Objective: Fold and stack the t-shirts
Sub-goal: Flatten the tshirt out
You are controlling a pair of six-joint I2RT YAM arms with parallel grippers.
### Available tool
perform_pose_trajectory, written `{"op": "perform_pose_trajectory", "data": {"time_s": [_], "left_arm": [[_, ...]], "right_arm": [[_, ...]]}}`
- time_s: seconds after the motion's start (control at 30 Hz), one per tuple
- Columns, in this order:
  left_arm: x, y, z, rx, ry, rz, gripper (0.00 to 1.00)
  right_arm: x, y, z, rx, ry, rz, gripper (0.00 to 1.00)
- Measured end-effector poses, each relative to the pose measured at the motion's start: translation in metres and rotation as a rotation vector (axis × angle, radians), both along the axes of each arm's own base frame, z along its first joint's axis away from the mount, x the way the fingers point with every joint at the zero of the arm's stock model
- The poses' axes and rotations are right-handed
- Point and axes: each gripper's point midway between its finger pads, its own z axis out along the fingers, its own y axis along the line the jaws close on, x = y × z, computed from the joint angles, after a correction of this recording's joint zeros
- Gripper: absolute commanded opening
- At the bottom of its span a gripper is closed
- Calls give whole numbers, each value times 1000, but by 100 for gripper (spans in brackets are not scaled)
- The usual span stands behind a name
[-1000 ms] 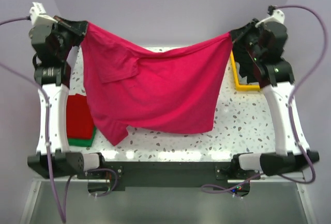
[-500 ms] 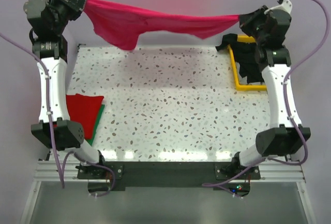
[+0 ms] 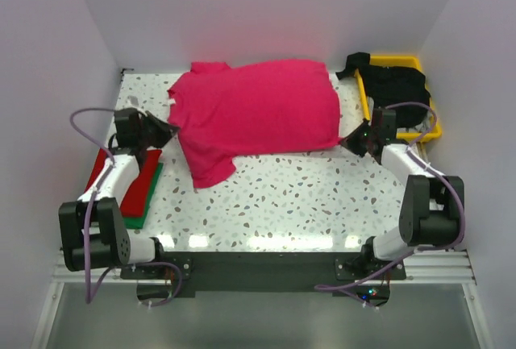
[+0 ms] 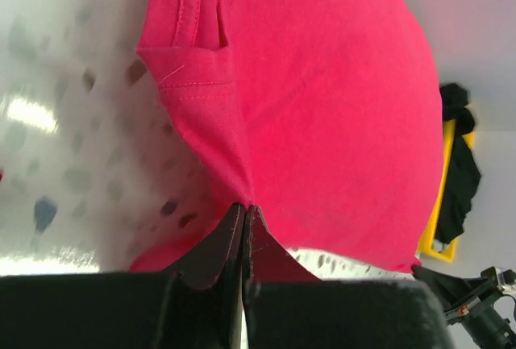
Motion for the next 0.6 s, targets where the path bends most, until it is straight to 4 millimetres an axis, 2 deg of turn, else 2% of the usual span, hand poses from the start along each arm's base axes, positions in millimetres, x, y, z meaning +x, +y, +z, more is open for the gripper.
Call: {"op": "perform_pose_trajectory", "data": {"time_s": [0.03, 0.13, 0.23, 0.33, 0.4, 0.5, 0.6], "left_arm": [[-12, -4, -27, -13, 65, -1, 0], [-44, -8, -82, -44, 211, 26, 0], [-64, -8, -109, -54, 289, 55, 0], [-78, -5, -116, -45, 312, 82, 0], [-87, -2, -111, -31, 307, 100, 0], [-94, 3, -93, -6, 260, 131, 1], [-101, 10, -79, 22, 223, 169, 3]], "right_arm": [[-7, 0, -15, 4, 39, 0, 0], [-18, 0, -41, 17, 102, 6, 0], [-31, 0, -58, 22, 137, 7, 0], [-54, 1, -74, 27, 182, 13, 0], [-71, 2, -79, 26, 204, 16, 0], [-86, -1, -70, -1, 197, 14, 0], [-91, -6, -54, -36, 149, 4, 0]]}}
